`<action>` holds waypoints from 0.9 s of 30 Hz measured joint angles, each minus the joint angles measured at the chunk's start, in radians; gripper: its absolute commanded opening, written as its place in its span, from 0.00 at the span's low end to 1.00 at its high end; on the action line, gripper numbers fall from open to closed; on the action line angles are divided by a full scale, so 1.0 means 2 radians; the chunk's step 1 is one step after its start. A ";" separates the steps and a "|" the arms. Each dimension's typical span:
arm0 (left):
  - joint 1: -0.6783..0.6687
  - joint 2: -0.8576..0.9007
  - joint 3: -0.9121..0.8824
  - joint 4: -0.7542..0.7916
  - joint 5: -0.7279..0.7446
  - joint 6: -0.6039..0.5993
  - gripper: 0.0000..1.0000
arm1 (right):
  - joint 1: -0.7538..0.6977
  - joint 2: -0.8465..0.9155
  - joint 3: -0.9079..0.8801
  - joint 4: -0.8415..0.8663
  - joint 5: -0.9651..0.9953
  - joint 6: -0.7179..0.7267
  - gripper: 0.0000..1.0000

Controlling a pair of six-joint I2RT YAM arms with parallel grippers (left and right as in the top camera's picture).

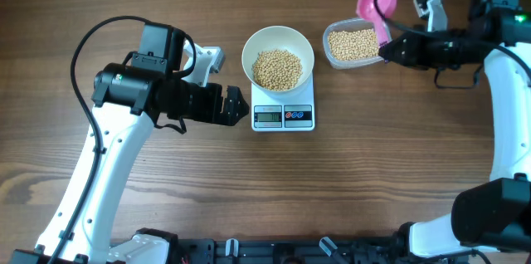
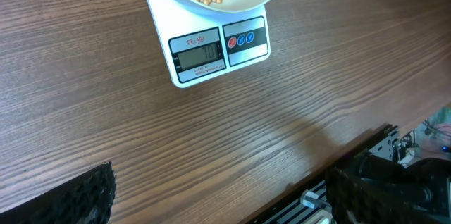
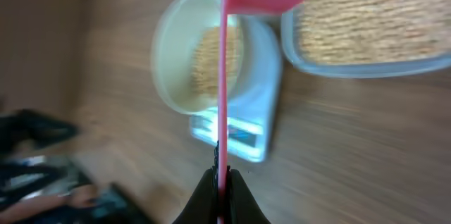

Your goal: Scoop item into bowl and weigh 150g on scale

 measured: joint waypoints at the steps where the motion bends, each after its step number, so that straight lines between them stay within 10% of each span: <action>1: 0.000 0.000 0.000 0.000 0.000 0.000 1.00 | 0.002 0.000 0.000 -0.006 -0.020 0.000 0.04; 15: 0.000 0.000 0.000 0.049 0.002 -0.022 1.00 | 0.069 0.000 0.000 -0.057 -0.133 0.000 0.04; 27: 0.000 0.000 -0.001 0.196 0.113 -0.221 1.00 | 0.124 0.000 0.000 0.040 -0.155 0.101 0.04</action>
